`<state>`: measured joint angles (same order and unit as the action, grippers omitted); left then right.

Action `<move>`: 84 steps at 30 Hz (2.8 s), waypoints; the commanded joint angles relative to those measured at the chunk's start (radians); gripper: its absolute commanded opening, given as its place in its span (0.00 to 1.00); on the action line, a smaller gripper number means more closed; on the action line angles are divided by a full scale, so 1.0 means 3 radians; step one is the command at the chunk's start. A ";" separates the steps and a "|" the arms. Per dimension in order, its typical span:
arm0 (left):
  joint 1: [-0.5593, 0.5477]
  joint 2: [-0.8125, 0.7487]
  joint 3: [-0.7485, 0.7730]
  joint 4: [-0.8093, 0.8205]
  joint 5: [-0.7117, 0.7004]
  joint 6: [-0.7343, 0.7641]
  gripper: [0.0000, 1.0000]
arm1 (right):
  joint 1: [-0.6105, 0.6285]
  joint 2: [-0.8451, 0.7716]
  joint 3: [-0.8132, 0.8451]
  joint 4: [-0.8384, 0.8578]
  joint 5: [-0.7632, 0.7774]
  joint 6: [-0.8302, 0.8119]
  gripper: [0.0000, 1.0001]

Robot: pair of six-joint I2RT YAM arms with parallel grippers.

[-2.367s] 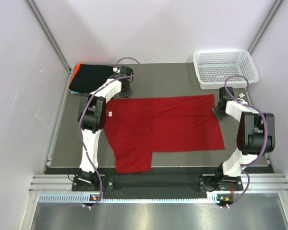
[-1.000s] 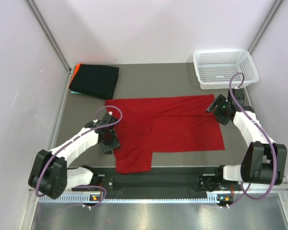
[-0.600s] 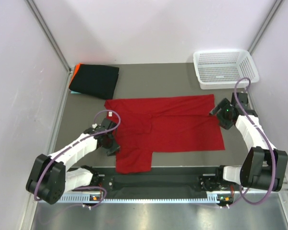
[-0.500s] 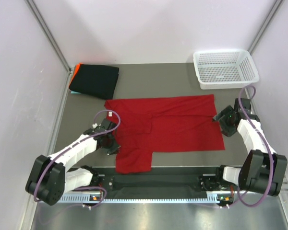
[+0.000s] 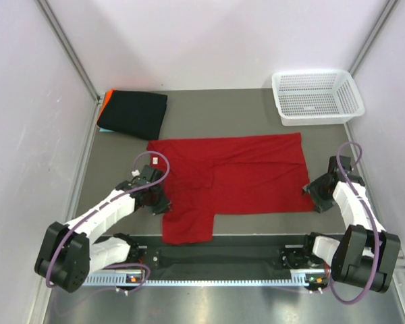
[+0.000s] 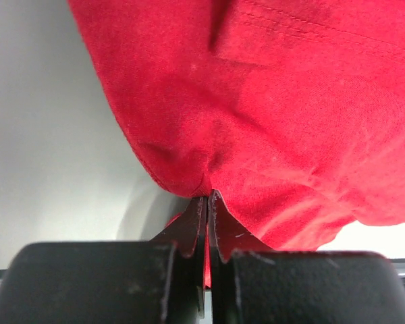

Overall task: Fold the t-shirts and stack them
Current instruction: Fold the tshirt

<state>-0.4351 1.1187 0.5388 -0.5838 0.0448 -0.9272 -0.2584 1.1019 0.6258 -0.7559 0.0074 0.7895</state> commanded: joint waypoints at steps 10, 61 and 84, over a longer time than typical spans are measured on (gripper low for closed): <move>-0.0017 -0.0323 0.0091 0.0110 0.0086 0.0038 0.00 | -0.0090 0.0167 -0.0368 0.0387 -0.0009 0.0252 0.32; 0.0085 0.0397 0.1358 -0.0273 -0.0395 0.0237 0.00 | -0.0100 0.0223 0.0286 0.0955 -0.0209 -0.0607 0.00; 0.0658 0.1400 0.2141 -0.0370 -0.0354 0.0646 0.00 | 0.0053 0.1512 0.1161 0.1052 -0.0613 -0.0781 0.00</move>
<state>-0.2584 1.5261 1.1355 -0.7010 -0.0544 -0.7727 -0.2623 1.5238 0.9157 -0.4808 -0.1574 0.5674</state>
